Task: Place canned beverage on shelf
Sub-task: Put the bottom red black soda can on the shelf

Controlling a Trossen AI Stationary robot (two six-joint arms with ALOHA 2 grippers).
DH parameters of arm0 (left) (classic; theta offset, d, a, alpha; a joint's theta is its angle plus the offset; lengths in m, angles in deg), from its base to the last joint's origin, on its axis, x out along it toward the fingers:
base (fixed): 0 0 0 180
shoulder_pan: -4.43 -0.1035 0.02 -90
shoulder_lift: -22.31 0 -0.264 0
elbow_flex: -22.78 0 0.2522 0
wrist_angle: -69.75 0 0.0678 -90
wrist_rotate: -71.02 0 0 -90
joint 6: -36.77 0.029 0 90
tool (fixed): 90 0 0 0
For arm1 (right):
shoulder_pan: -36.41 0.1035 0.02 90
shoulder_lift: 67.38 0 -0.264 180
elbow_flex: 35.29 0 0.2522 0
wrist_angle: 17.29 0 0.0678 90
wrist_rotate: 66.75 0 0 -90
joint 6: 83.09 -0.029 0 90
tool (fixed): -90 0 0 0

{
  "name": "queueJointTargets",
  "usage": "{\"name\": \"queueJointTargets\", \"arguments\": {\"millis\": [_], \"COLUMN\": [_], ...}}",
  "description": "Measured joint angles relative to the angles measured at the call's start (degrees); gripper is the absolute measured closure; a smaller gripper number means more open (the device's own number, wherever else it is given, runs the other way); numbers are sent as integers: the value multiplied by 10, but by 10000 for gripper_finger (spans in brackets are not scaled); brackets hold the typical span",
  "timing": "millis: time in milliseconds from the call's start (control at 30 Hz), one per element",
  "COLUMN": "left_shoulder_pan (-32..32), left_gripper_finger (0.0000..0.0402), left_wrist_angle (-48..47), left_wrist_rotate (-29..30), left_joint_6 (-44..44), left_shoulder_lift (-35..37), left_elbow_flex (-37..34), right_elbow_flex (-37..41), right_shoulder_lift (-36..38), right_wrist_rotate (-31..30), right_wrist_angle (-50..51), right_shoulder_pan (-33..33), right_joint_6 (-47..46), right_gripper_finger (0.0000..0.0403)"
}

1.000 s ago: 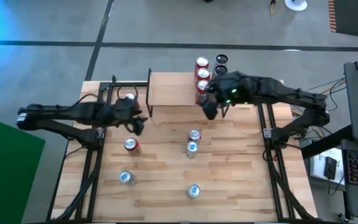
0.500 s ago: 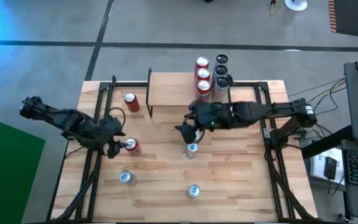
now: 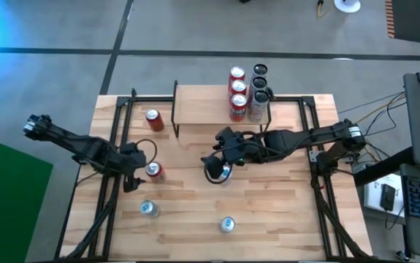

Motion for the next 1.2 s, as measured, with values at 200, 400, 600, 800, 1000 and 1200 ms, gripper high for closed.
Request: {"name": "queueJointTargets", "arguments": {"millis": [200,400,600,800,1000,1200], "left_shoulder_pan": [-1,-4,-34,-88,-130,-131], "left_gripper_finger": [30,30,33,44,53,60], "left_wrist_angle": [2,64,117,178,146,-46], "left_wrist_rotate": [33,55,16,-9,-1,1], "left_joint_6": [-35,-14,13,-42,-76,-42], "left_shoulder_lift": [-34,-80,-132,-178,-223,-235], "left_elbow_flex": [-4,-4,-5,6,74,189], "right_elbow_flex": [0,0,0,0,0,0], "right_shoulder_lift": [-1,3,15,29,40,50], "right_wrist_rotate": [0,0,2,2,1,0], "right_wrist_angle": [-6,-5,5,31,41,66], "right_shoulder_pan": [2,2,2,2,-1,-2], "right_joint_6": [3,18,33,44,62,63], "right_gripper_finger": [76,76,76,76,76,76]}}
